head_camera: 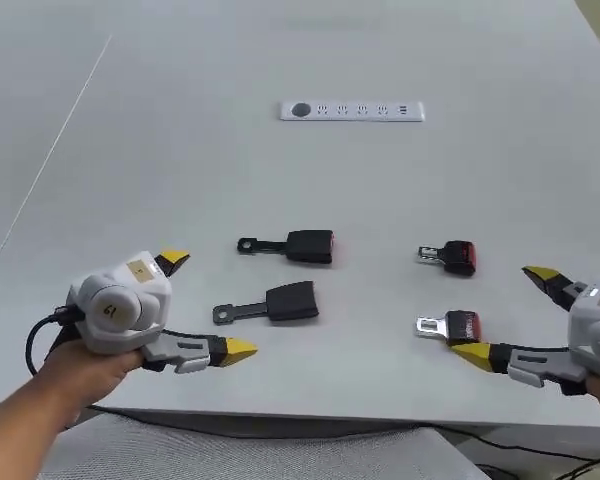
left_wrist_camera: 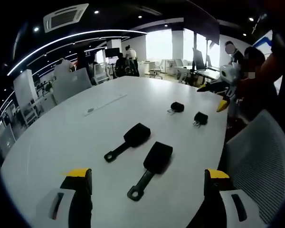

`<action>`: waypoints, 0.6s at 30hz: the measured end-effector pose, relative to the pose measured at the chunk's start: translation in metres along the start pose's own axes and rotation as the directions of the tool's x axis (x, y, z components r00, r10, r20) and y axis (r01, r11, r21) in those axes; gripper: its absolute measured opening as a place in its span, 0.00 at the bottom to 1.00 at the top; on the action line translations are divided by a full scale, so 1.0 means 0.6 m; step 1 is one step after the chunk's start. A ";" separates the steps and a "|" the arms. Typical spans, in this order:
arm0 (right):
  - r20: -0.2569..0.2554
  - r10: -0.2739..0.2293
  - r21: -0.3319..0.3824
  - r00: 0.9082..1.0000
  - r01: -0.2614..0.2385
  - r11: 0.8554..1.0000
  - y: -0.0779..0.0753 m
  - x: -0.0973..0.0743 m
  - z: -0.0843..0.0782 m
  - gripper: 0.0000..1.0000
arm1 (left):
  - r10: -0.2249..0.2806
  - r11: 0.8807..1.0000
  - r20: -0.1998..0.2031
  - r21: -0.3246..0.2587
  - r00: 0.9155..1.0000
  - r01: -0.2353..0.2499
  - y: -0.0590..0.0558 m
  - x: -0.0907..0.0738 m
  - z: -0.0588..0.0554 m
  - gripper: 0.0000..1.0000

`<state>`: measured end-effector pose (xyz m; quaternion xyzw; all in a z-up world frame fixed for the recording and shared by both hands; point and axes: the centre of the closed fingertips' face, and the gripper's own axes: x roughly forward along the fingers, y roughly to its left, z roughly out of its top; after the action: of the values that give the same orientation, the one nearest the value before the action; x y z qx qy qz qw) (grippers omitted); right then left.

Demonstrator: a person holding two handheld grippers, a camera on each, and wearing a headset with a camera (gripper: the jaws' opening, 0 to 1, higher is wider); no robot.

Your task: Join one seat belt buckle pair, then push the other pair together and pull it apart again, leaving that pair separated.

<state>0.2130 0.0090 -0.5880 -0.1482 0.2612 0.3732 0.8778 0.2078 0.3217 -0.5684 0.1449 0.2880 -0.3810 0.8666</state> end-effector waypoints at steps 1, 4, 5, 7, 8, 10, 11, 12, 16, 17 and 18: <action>0.000 0.002 0.002 1.000 -0.002 1.000 0.000 0.000 -0.001 0.93 | -0.002 1.000 0.000 0.001 1.000 0.002 -0.001 0.001 0.001 1.00; -0.003 0.004 0.004 1.000 -0.004 1.000 -0.001 0.001 -0.004 0.93 | -0.011 1.000 -0.005 0.006 1.000 0.011 -0.005 0.006 0.002 1.00; -0.005 0.005 0.008 1.000 -0.005 1.000 0.000 0.001 -0.004 0.93 | -0.016 1.000 -0.008 0.009 1.000 0.016 -0.007 0.009 0.002 1.00; -0.008 0.007 0.010 1.000 -0.007 1.000 0.000 0.002 -0.006 0.92 | -0.019 1.000 -0.010 0.009 1.000 0.019 -0.008 0.011 0.002 1.00; -0.008 0.009 0.011 1.000 -0.009 1.000 0.001 0.002 -0.006 0.92 | -0.022 1.000 -0.009 0.006 1.000 0.022 -0.009 0.012 0.002 1.00; -0.013 0.013 0.009 1.000 -0.013 1.000 0.002 0.005 -0.008 0.92 | -0.025 1.000 -0.013 0.007 1.000 0.025 -0.010 0.015 0.002 1.00; -0.018 0.017 0.010 1.000 -0.017 1.000 0.002 0.006 -0.011 0.91 | -0.028 1.000 -0.017 0.007 0.999 0.028 -0.011 0.016 0.001 1.00; -0.019 0.019 0.011 1.000 -0.019 1.000 0.002 0.007 -0.012 0.91 | -0.030 1.000 -0.017 0.006 0.999 0.030 -0.011 0.017 0.001 1.00; -0.026 0.030 0.012 0.999 -0.030 0.999 0.003 0.012 -0.016 0.91 | -0.039 0.999 -0.022 0.006 0.999 0.039 -0.014 0.023 -0.001 1.00; -0.028 0.035 0.011 0.999 -0.035 0.999 0.005 0.013 -0.017 0.91 | -0.043 0.999 -0.025 0.009 0.999 0.043 -0.014 0.026 -0.003 1.00; -0.032 0.039 0.010 0.999 -0.039 0.999 0.006 0.015 -0.019 0.91 | -0.045 0.999 -0.030 0.010 0.999 0.045 -0.014 0.028 -0.004 1.00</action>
<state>0.2120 0.0114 -0.6024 -0.1451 0.2799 0.3867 0.8666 0.2099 0.3072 -0.5807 0.1487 0.3018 -0.3998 0.8526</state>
